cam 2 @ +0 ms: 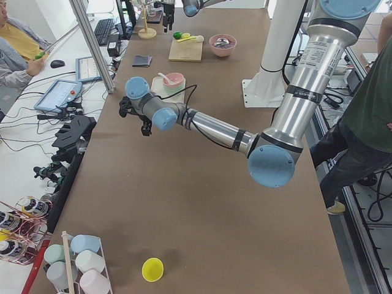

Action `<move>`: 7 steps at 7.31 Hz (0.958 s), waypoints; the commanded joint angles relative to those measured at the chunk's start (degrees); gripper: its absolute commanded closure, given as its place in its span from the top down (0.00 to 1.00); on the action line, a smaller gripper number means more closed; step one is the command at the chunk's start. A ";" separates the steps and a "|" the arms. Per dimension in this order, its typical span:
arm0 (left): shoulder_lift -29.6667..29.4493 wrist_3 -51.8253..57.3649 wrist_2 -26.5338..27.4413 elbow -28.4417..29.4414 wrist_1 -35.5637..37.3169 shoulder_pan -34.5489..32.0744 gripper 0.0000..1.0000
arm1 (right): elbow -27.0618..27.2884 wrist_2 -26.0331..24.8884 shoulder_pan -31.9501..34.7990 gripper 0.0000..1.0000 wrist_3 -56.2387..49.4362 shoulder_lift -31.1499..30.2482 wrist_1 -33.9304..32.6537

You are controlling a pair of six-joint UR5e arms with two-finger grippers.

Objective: Stack pink bowl on green and place spoon

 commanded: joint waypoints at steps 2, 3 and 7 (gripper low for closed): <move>4.20 20.88 7.40 2.59 5.65 -6.23 0.98 | -1.83 -0.54 11.27 1.00 -31.62 -4.45 -12.83; 4.22 23.64 11.29 2.24 9.60 -6.24 0.98 | -1.74 -1.07 11.73 1.00 -33.09 -4.36 -14.18; 11.33 23.67 11.76 -1.18 9.82 -6.24 0.98 | -1.04 -4.32 10.33 1.00 -33.19 -3.83 -14.20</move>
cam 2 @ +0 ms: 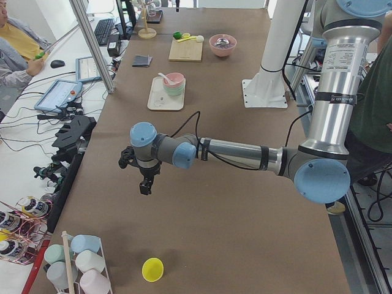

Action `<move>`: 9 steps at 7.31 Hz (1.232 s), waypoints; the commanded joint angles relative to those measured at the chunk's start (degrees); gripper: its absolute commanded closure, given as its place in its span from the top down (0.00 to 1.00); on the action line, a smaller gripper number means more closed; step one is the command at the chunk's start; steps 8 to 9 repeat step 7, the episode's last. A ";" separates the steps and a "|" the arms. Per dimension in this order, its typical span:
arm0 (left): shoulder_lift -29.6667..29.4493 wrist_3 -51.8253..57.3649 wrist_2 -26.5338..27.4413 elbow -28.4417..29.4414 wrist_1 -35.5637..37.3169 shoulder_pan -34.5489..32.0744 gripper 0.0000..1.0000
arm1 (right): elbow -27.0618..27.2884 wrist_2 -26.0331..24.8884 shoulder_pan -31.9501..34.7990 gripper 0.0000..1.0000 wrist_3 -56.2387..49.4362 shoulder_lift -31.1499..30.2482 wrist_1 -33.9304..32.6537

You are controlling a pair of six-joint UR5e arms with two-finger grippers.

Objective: Stack pink bowl on green and place spoon

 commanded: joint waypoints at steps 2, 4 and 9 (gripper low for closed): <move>3.97 -0.68 4.21 -6.47 -0.55 0.15 0.98 | 0.06 -0.19 -0.98 1.00 0.00 0.32 -0.05; 4.17 -0.59 4.04 -7.63 -0.55 0.15 0.98 | 0.24 0.33 -0.98 1.00 0.00 0.23 -0.05; 3.91 -0.68 4.12 -7.73 -0.55 0.24 0.98 | 0.59 0.42 -0.98 1.00 0.00 0.14 -0.05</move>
